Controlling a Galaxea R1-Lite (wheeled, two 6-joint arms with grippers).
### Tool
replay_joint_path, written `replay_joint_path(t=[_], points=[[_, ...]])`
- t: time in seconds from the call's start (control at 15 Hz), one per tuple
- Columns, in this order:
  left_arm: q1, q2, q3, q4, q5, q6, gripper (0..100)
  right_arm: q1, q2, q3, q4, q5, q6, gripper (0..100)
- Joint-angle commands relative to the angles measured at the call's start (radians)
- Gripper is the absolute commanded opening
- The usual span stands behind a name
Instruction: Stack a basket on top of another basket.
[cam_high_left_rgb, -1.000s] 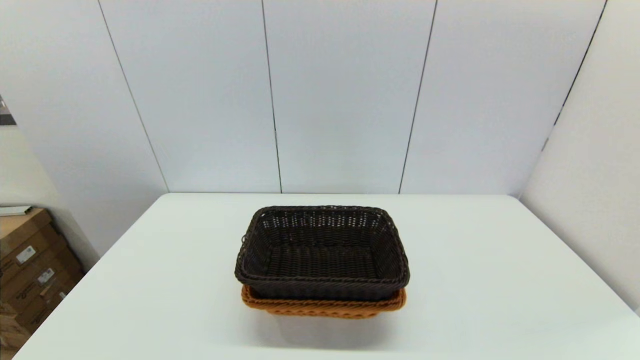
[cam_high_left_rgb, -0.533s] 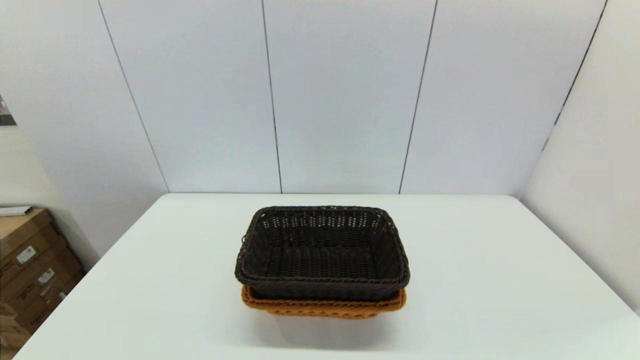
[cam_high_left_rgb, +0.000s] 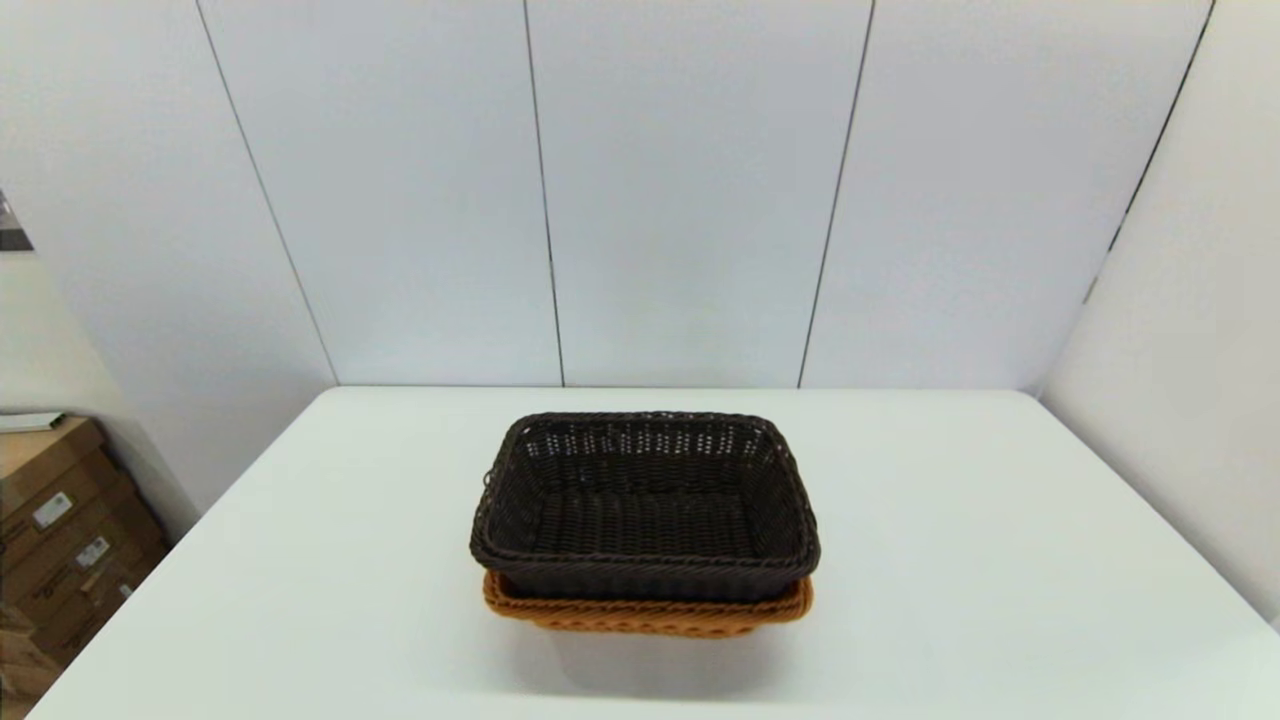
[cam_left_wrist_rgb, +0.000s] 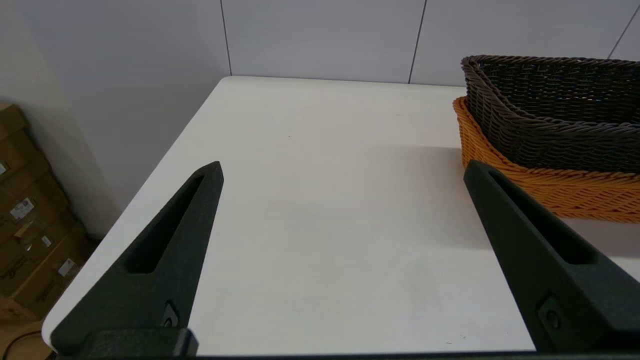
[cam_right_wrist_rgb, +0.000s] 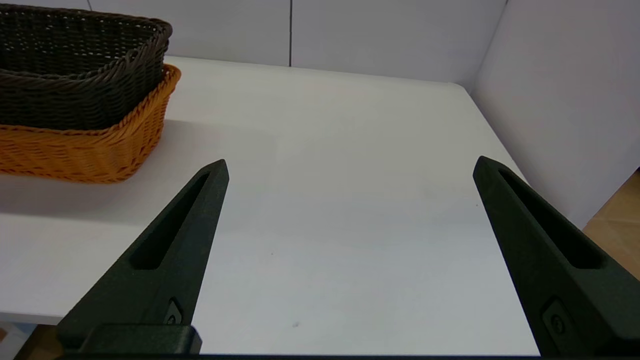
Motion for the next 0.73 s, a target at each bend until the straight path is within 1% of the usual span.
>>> replay_joint_path(t=[0.07, 0.73], points=[[0.0, -0.001, 0.0, -0.001, 0.001, -0.001, 100, 0.0, 0.0, 0.0, -0.001, 0.0, 0.0, 100], [0.0, -0.001, 0.0, -0.001, 0.001, -0.001, 100, 0.0, 0.0, 0.002, -0.003, 0.0, 0.004, 100]])
